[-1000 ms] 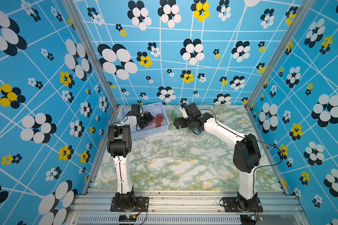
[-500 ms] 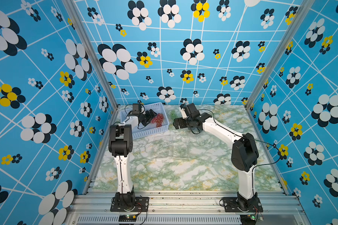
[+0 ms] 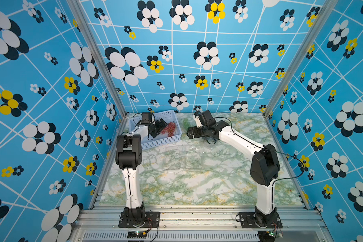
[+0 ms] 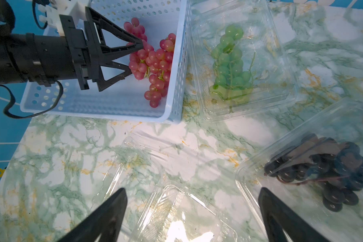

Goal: Pack grapes into containers
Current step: Pick up the grape from the basket.

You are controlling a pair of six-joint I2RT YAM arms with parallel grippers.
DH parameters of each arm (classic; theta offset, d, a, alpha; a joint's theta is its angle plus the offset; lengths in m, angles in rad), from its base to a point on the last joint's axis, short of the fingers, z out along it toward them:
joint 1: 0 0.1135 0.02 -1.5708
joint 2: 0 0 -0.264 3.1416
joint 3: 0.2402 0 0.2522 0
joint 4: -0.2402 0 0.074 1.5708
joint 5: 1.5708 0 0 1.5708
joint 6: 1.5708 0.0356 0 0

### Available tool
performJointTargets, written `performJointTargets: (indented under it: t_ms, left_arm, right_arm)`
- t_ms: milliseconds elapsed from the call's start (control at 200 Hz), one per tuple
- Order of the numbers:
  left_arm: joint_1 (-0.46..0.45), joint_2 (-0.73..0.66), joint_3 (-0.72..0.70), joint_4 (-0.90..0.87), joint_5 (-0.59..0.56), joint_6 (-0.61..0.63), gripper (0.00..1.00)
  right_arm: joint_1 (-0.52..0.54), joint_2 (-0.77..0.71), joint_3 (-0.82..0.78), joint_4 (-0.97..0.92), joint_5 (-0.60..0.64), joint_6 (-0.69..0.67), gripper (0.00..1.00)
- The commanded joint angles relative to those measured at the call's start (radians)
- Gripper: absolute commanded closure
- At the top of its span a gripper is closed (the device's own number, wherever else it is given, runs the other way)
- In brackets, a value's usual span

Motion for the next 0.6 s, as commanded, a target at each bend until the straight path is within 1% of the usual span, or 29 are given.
performJointTargets:
  t_ms: [0, 175, 300, 515, 595]
  left_arm:
    - [-0.013, -0.062, -0.023, -0.05, -0.061, 0.028, 0.0]
    - [-0.014, -0.082, -0.044, -0.062, -0.078, 0.045, 0.0]
    - [-0.013, -0.077, -0.03, -0.094, -0.102, 0.057, 0.01]
    - [-0.016, -0.023, 0.065, -0.213, -0.165, 0.065, 0.01]
    - [-0.023, 0.004, 0.125, -0.274, -0.201, 0.082, 0.0]
  right_arm:
    - [-0.003, -0.055, -0.014, -0.024, -0.012, 0.013, 0.01]
    - [-0.003, -0.066, -0.021, -0.018, -0.019, 0.028, 0.01]
    - [-0.003, -0.07, -0.027, -0.018, -0.023, 0.034, 0.01]
    - [-0.003, -0.083, -0.035, -0.014, -0.023, 0.036, 0.01]
    - [-0.003, -0.084, -0.044, 0.0, -0.026, 0.037, 0.01]
